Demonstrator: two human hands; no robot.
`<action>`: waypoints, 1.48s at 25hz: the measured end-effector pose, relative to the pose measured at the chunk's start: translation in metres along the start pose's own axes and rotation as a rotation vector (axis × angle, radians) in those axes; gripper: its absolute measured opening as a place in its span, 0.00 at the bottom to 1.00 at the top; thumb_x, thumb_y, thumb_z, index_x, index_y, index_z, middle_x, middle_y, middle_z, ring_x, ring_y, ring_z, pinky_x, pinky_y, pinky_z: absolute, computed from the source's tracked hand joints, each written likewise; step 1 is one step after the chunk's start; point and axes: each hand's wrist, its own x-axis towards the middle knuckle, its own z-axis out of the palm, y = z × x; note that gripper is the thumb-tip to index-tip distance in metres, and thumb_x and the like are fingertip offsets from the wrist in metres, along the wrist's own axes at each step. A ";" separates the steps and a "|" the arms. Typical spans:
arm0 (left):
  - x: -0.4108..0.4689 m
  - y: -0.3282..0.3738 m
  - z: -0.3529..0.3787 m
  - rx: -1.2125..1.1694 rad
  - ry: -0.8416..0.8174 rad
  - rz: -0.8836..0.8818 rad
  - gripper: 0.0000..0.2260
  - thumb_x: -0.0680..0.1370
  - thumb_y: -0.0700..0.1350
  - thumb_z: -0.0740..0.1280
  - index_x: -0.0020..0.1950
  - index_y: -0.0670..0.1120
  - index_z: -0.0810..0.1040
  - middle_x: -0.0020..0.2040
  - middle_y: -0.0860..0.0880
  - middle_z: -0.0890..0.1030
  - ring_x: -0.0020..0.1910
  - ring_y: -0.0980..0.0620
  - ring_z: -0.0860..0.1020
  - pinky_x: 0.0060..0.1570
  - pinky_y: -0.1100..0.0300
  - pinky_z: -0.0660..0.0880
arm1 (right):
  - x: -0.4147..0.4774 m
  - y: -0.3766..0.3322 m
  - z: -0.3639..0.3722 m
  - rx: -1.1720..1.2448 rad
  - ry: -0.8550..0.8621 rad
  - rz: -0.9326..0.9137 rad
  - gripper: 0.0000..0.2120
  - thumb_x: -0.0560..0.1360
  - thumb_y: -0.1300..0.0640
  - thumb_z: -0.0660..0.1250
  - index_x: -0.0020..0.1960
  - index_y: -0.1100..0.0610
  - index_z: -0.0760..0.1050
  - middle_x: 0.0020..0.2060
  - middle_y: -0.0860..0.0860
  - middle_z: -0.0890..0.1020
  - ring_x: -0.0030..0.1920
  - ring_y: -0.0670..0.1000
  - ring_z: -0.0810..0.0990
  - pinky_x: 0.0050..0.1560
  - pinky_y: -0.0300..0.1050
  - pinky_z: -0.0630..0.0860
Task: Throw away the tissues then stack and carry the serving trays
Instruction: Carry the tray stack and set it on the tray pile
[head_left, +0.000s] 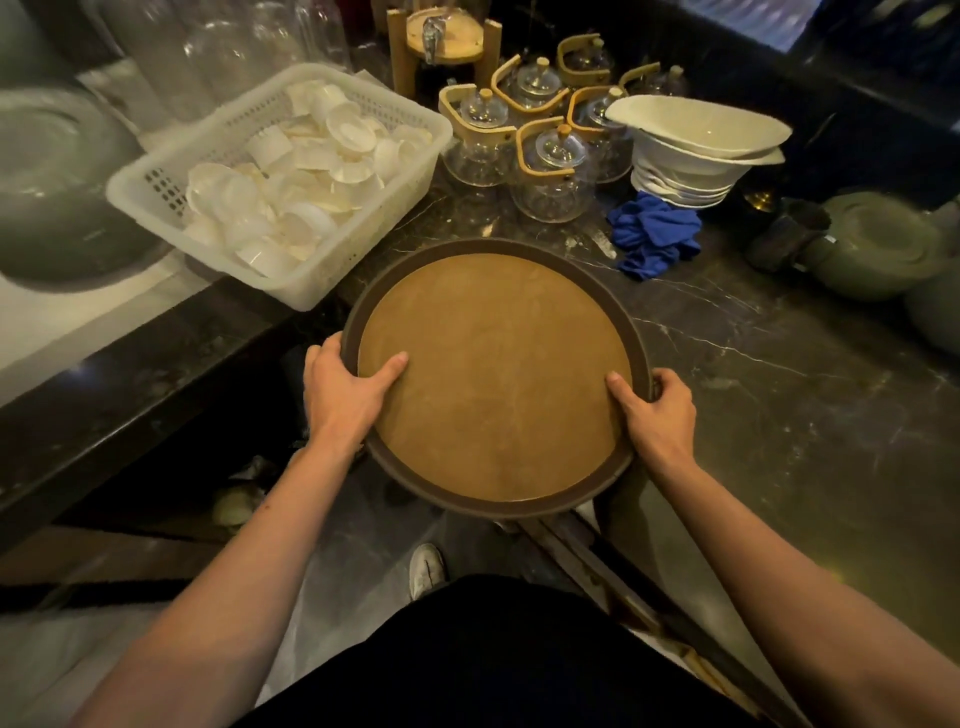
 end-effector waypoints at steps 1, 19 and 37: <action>-0.007 0.008 -0.005 -0.001 0.035 0.006 0.33 0.67 0.61 0.74 0.67 0.47 0.73 0.60 0.46 0.73 0.57 0.50 0.72 0.53 0.55 0.70 | 0.004 -0.006 -0.007 0.028 -0.013 -0.020 0.23 0.72 0.43 0.71 0.60 0.55 0.75 0.50 0.49 0.80 0.52 0.53 0.81 0.54 0.56 0.79; -0.119 0.160 -0.176 -0.223 0.548 0.016 0.25 0.66 0.52 0.78 0.59 0.44 0.79 0.53 0.46 0.82 0.51 0.47 0.80 0.53 0.50 0.76 | -0.013 -0.214 -0.119 0.255 -0.228 -0.569 0.22 0.70 0.44 0.72 0.61 0.52 0.77 0.49 0.49 0.82 0.47 0.50 0.82 0.50 0.56 0.82; -0.385 -0.039 -0.453 -0.224 1.141 -0.253 0.25 0.64 0.55 0.77 0.56 0.45 0.78 0.50 0.47 0.82 0.49 0.47 0.80 0.48 0.48 0.79 | -0.388 -0.316 0.063 0.277 -0.858 -0.881 0.11 0.65 0.48 0.74 0.45 0.51 0.82 0.41 0.50 0.85 0.44 0.53 0.83 0.51 0.59 0.81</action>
